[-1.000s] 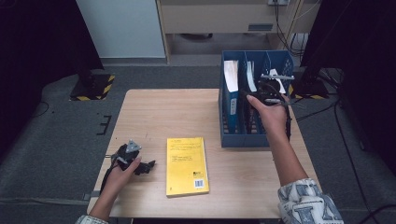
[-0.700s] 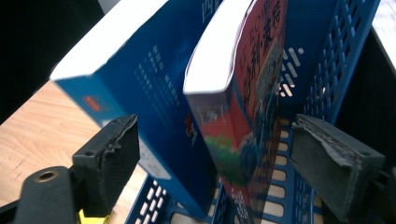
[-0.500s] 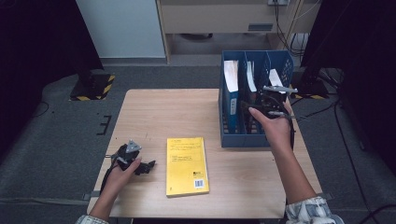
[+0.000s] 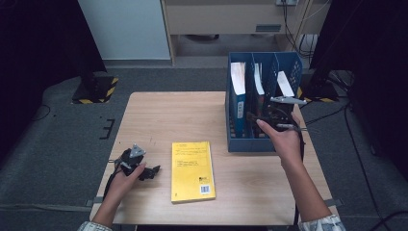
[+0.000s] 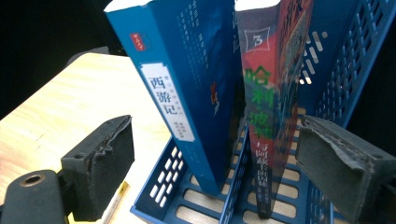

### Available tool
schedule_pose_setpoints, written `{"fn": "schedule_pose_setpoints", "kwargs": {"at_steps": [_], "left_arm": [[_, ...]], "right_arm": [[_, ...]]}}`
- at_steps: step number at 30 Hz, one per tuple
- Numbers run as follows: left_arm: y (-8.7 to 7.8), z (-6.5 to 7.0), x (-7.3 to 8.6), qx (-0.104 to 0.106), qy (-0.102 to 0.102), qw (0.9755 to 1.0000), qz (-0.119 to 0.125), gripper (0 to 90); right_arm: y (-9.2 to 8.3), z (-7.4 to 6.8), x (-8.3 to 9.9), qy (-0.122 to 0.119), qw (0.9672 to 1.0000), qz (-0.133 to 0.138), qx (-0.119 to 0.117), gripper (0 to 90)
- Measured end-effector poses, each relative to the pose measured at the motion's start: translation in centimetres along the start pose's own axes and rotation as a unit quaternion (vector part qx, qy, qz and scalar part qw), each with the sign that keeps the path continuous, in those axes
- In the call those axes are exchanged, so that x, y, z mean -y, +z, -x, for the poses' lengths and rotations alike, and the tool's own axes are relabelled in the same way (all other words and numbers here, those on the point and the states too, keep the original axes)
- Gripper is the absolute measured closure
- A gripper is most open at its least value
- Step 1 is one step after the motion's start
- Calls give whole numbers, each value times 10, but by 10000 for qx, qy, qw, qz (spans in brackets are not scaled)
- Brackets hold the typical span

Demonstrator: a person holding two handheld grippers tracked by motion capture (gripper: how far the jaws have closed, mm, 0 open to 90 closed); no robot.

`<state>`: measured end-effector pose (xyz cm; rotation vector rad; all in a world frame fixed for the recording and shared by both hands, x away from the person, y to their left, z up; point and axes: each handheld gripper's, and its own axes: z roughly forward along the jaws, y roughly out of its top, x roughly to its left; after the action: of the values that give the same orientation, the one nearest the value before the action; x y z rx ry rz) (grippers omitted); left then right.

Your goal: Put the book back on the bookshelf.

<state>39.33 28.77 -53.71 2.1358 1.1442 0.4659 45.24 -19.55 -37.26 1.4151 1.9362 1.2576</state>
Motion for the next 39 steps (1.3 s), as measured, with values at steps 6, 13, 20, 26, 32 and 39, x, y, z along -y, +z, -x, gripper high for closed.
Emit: {"fn": "schedule_pose_setpoints", "kwargs": {"at_steps": [6, 13, 20, 26, 32, 39], "left_arm": [[0, 0, 0, 15, 18, 10000, -1, 0], [1, 0, -1, 21, 28, 10000, -10, 0], [1, 0, -1, 25, 31, 10000, -10, 0], [1, 0, -1, 27, 29, 10000, 0, 0], [1, 0, -2, 22, 26, 10000, -9, 0], [2, 0, -2, 19, 15, 10000, 1, 0]], "right_arm": [[-3, -5, 11, -143, 9999, 20, -72, 108], [-6, -19, 31, -220, 9993, -3, -308, 91], [-6, -32, 55, -254, 9984, -136, -495, 91], [-3, -38, 71, -291, 9974, -178, -632, 92], [0, -46, 82, -351, 9967, -179, -711, 97], [14, -72, 99, -588, 9925, -452, -975, 102]]}}
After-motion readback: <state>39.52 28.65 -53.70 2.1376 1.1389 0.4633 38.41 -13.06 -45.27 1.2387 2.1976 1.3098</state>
